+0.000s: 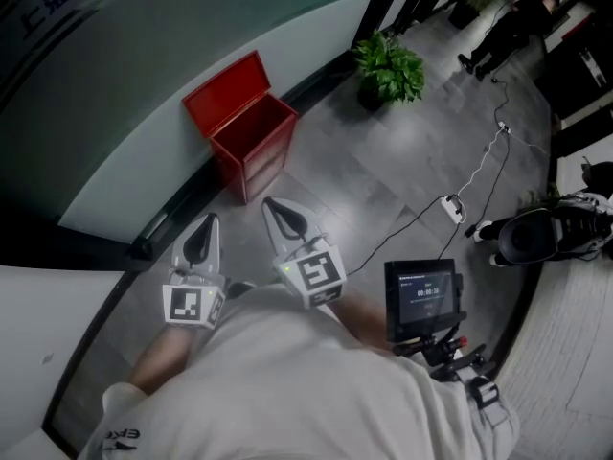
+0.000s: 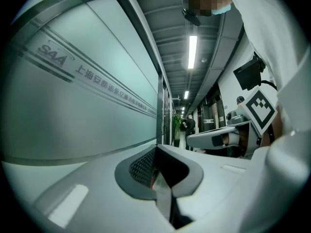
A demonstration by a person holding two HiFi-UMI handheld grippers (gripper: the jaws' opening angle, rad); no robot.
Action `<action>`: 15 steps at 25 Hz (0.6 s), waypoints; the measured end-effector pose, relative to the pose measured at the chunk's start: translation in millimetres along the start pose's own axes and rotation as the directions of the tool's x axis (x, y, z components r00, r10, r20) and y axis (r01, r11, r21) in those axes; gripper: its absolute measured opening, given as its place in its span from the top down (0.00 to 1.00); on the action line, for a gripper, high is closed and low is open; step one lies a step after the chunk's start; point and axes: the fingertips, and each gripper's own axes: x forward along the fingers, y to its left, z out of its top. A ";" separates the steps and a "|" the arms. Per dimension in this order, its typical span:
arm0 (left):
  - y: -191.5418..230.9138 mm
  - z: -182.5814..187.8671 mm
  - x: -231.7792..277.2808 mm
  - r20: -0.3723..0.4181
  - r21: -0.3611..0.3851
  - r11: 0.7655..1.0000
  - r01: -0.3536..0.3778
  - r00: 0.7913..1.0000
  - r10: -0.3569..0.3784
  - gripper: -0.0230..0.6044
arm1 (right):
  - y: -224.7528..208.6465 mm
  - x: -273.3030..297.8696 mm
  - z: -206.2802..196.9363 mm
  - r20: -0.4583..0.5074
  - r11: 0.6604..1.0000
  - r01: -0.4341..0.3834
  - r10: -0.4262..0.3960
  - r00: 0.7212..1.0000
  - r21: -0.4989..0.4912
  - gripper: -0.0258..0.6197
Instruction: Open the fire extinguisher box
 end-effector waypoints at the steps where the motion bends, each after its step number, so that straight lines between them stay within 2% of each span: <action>1: -1.7 -0.4 0.6 0.000 0.000 1.000 0.002 1.000 -0.002 0.96 | -0.9 -1.2 -0.1 -0.002 1.000 0.001 -0.001 1.000 -0.003 0.94; 15: -17.8 -4.3 6.8 0.000 -0.006 1.000 0.030 1.000 -0.030 0.96 | -11.2 -12.2 -3.0 0.011 0.999 0.023 -0.023 1.000 -0.026 0.94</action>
